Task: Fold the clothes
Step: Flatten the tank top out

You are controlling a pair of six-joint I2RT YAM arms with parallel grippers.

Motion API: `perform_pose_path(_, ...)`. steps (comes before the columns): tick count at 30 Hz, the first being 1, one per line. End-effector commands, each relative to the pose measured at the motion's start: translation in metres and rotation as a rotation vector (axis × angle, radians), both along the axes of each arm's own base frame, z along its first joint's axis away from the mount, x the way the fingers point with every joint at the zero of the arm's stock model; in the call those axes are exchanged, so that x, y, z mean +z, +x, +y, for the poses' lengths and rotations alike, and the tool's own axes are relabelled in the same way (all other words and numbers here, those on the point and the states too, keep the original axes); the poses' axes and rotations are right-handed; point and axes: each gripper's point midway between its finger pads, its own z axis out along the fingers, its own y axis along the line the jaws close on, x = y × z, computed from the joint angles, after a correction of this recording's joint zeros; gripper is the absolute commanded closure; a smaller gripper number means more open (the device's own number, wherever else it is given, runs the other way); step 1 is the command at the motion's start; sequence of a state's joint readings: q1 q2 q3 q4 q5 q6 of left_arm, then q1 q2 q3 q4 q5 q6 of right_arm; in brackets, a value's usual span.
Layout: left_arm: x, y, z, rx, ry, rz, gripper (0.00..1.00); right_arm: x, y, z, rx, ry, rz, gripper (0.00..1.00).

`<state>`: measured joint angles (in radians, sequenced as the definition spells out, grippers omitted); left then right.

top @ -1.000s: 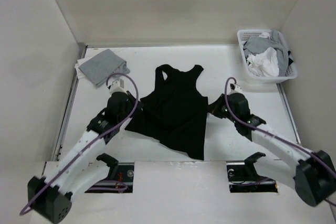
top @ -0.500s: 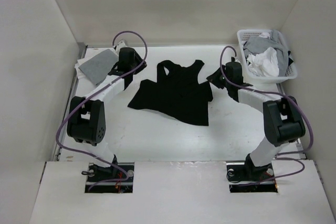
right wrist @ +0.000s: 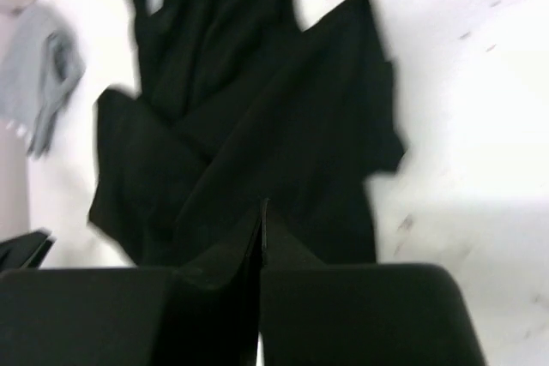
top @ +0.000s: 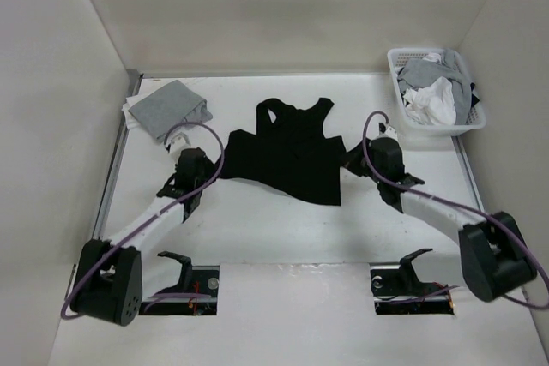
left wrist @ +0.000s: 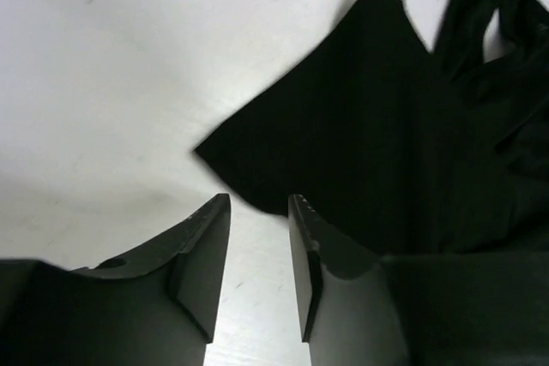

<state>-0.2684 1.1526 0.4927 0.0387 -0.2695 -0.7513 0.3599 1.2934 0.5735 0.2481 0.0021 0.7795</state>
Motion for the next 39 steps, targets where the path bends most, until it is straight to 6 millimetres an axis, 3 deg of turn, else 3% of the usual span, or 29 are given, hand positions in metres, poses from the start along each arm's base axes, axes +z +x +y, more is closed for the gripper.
perform_pose_path(1, -0.01, -0.018, 0.011, 0.045, -0.022, 0.007, 0.66, 0.02, -0.015, 0.002, 0.02, -0.026, -0.108, 0.99)
perform_pose_path(4, -0.019, -0.022, 0.012, 0.04, -0.032, 0.027, 0.6, 0.013, -0.039, 0.005, 0.066, -0.053, -0.1, 0.93)
perform_pose_path(7, -0.026, -0.014, 0.016, 0.053, -0.024, 0.051, 0.58, 0.009, -0.058, 0.013, 0.101, -0.039, -0.096, 0.86)
perform_pose_path(18, -0.048, 0.015, 0.018, 0.08, -0.036, 0.067, 0.58, -0.01, -0.079, 0.013, 0.101, -0.024, -0.063, 0.75)
perform_pose_path(20, -0.05, 0.019, 0.017, 0.078, -0.04, 0.071, 0.61, -0.013, -0.08, 0.012, 0.097, -0.022, -0.056, 0.73)
perform_pose_path(24, -0.055, 0.021, 0.019, 0.087, -0.034, 0.082, 0.77, -0.013, -0.082, 0.008, 0.073, -0.016, -0.06, 0.69)
perform_pose_path(33, -0.03, 0.042, 0.026, 0.125, -0.086, -0.045, 0.96, -0.027, -0.091, -0.016, -0.025, -0.07, 0.033, 0.58)
perform_pose_path(39, 0.0, 0.028, 0.025, 0.12, -0.107, -0.139, 0.98, -0.047, -0.102, -0.032, -0.088, -0.127, 0.144, 0.56)
